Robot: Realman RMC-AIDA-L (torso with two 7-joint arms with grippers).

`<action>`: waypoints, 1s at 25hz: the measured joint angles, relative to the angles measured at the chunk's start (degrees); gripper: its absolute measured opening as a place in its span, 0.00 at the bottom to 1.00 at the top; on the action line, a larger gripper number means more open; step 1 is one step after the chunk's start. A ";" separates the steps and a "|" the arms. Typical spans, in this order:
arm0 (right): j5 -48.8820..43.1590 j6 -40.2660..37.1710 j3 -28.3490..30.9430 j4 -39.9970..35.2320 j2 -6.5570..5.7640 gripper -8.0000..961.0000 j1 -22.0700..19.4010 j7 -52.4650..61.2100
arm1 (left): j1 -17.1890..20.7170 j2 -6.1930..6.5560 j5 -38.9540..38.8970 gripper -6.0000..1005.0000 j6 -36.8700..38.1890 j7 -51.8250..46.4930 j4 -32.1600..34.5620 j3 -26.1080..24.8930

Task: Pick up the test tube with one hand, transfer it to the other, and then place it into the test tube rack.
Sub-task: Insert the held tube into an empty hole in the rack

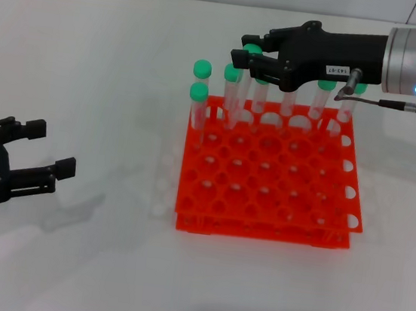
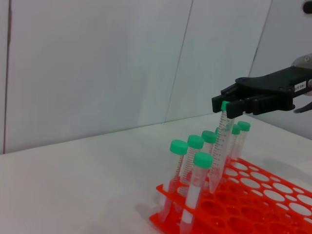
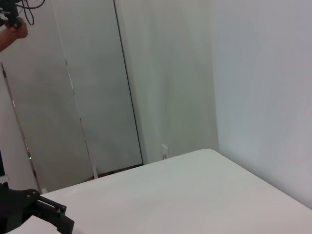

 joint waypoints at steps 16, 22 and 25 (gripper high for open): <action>2.99 0.66 -2.05 -0.06 0.22 0.31 -1.51 -0.90 | 0.08 -0.10 0.00 0.88 0.24 -0.17 -0.09 0.31; 3.56 0.98 -2.10 -0.16 0.23 0.31 -2.20 -1.50 | 0.18 -0.17 0.00 0.88 0.61 -0.18 -0.21 0.35; 3.80 1.06 -2.10 -0.46 0.21 0.31 -2.41 -1.57 | 0.27 -0.19 0.00 0.88 0.61 -0.10 -0.30 0.35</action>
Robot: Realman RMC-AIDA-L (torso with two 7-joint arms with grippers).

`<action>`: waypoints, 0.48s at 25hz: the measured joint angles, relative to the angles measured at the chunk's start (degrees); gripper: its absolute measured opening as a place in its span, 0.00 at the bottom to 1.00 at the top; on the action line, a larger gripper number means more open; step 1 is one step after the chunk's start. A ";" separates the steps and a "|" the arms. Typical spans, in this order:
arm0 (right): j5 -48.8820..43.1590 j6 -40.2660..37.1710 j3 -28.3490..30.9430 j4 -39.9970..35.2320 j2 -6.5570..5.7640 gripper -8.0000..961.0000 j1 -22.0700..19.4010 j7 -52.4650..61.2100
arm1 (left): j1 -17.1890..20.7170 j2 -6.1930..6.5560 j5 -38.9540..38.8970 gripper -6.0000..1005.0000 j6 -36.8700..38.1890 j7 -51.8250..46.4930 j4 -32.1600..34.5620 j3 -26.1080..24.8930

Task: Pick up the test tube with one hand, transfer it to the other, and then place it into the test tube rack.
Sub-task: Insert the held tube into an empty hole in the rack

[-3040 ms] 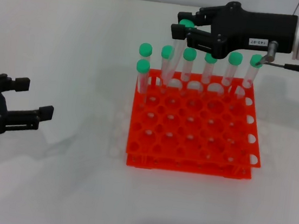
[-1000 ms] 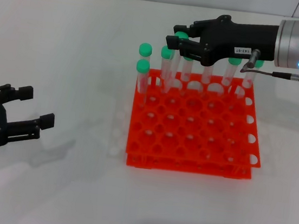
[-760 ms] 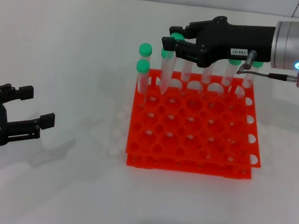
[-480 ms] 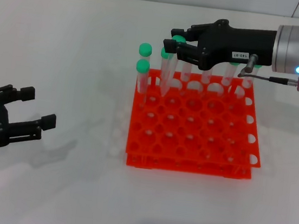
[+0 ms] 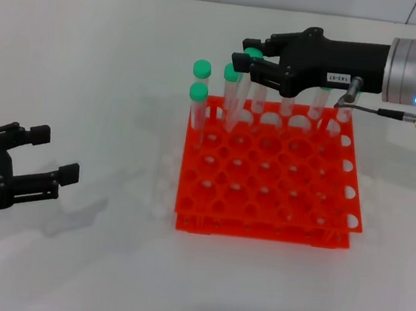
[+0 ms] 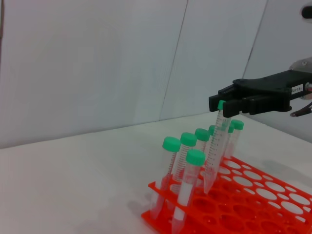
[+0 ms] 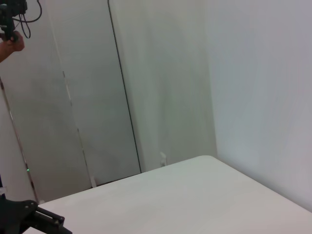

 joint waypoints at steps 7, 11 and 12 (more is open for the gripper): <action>1.74 0.45 -0.54 0.41 -0.05 0.31 -0.54 -1.64 | -0.33 0.08 0.00 0.88 0.00 0.24 -1.17 -0.19; 2.78 0.82 -0.94 0.57 -0.03 0.31 -0.64 -2.18 | -0.46 0.13 0.00 0.88 0.00 0.56 -1.28 -0.25; 2.80 0.84 -0.94 0.57 -0.02 0.31 -0.67 -2.21 | -0.50 0.14 0.00 0.88 0.00 0.59 -1.28 -0.26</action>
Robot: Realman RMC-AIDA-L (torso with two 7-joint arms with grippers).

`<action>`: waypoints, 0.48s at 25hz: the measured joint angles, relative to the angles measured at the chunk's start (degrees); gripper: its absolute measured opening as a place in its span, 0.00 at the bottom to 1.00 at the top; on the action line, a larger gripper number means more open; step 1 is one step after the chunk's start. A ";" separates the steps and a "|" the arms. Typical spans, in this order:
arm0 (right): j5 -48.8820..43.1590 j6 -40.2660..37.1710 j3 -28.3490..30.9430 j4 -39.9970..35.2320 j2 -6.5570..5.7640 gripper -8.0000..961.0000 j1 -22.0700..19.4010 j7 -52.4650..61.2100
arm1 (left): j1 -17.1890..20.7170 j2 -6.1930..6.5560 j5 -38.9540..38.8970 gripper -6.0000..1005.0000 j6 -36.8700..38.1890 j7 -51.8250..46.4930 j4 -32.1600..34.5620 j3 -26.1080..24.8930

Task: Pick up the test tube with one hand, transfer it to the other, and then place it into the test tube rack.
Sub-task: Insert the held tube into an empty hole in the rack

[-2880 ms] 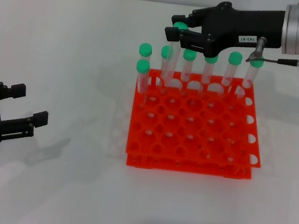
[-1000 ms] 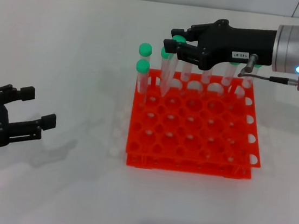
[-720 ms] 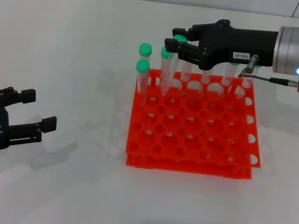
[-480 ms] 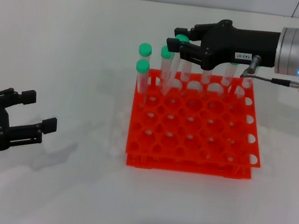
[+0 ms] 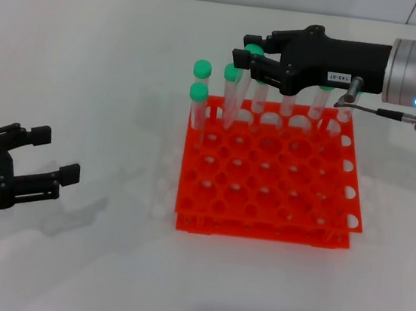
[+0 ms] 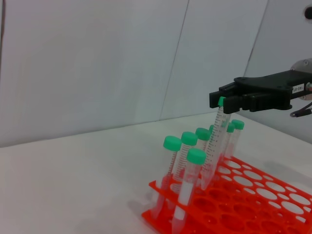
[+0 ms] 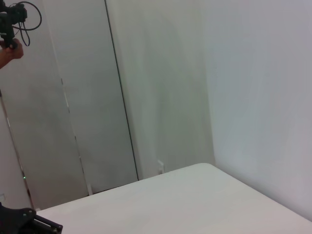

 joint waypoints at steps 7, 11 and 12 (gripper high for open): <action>0.03 1.20 -1.04 0.00 0.04 0.32 -0.02 -0.02 | -0.42 0.04 0.00 0.88 0.00 0.03 0.00 -0.01; 0.14 1.84 -1.32 0.07 0.04 0.32 -0.01 -0.14 | -0.60 0.04 0.00 0.88 0.00 0.04 -0.03 -0.01; 0.17 1.97 -1.33 0.08 0.04 0.32 0.00 -0.17 | -0.64 0.04 0.00 0.88 0.00 0.04 -0.05 -0.01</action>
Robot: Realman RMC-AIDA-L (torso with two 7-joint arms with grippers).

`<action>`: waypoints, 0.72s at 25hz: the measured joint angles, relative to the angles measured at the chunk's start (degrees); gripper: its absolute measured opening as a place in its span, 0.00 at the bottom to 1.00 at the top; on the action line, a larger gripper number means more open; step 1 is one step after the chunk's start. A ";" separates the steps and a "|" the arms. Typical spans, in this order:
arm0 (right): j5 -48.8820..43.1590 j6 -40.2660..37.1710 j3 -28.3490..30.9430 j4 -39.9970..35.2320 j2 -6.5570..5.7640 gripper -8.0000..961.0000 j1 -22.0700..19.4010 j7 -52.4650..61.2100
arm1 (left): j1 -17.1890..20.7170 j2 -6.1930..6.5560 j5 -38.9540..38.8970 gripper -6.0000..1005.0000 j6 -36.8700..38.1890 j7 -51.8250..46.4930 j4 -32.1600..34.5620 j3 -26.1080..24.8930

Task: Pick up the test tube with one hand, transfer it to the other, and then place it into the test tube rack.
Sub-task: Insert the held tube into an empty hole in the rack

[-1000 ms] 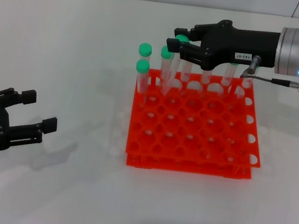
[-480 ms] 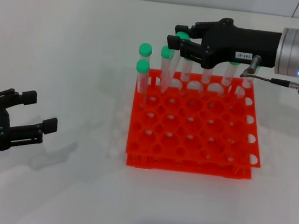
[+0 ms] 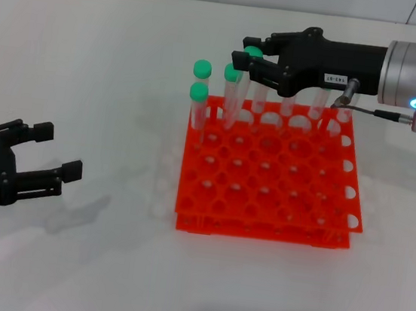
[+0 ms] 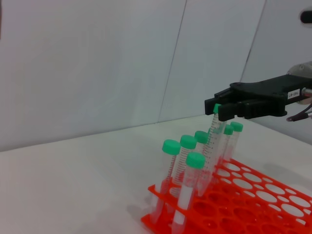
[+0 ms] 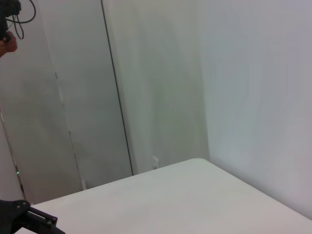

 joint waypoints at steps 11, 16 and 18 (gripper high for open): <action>0.85 0.81 -1.87 0.02 -0.01 0.32 0.02 -0.25 | -0.31 0.06 0.00 0.88 -0.26 0.06 -0.05 0.01; 1.24 1.38 -2.90 -0.17 -0.09 0.32 0.12 -0.38 | -0.64 0.09 0.00 0.88 -0.27 0.07 -0.04 0.00; 1.26 1.46 -3.00 -0.21 -0.09 0.32 0.25 -0.39 | -0.72 0.09 0.00 0.88 -0.27 0.08 -0.08 0.01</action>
